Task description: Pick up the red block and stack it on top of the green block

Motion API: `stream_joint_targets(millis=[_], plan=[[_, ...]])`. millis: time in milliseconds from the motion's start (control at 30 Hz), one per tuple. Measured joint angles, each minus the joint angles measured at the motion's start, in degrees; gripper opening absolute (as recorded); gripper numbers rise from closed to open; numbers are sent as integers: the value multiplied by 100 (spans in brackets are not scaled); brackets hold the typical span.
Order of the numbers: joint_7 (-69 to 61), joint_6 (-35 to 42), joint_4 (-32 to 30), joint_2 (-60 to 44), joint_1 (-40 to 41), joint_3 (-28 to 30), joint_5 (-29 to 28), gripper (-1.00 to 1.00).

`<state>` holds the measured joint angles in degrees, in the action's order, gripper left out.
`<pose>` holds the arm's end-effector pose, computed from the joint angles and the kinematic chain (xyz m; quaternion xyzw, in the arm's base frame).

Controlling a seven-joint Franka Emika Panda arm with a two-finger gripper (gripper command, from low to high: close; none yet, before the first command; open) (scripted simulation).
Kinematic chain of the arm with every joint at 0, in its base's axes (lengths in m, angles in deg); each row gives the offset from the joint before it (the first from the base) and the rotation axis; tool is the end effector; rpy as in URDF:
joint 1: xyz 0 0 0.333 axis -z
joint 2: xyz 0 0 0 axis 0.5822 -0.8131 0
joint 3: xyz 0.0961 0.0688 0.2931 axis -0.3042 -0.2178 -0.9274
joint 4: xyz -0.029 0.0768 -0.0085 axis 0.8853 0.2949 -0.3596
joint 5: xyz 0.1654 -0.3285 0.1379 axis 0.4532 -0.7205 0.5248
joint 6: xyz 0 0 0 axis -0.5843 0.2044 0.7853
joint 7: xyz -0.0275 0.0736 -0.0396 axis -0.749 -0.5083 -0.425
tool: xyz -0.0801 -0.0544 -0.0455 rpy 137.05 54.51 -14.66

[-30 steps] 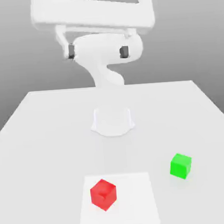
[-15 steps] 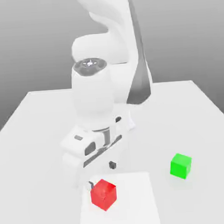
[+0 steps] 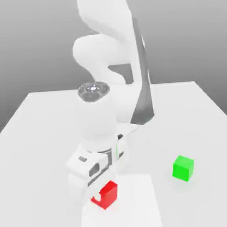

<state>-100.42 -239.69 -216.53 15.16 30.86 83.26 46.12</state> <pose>0.4072 -0.0376 0.1934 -0.9985 -0.0548 0.0006 0.0013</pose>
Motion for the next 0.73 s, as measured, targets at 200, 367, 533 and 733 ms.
stream_joint_targets(millis=[200,367,533,733], plan=[[1206,497,-405,922,-1260,-648,-109,-100],[2437,749,-807,1579,-2035,-1505,-60,-100],[2915,71,-870,961,-2157,-1755,-307,-100],[3115,-480,-851,384,-2174,-1683,-576,100]])
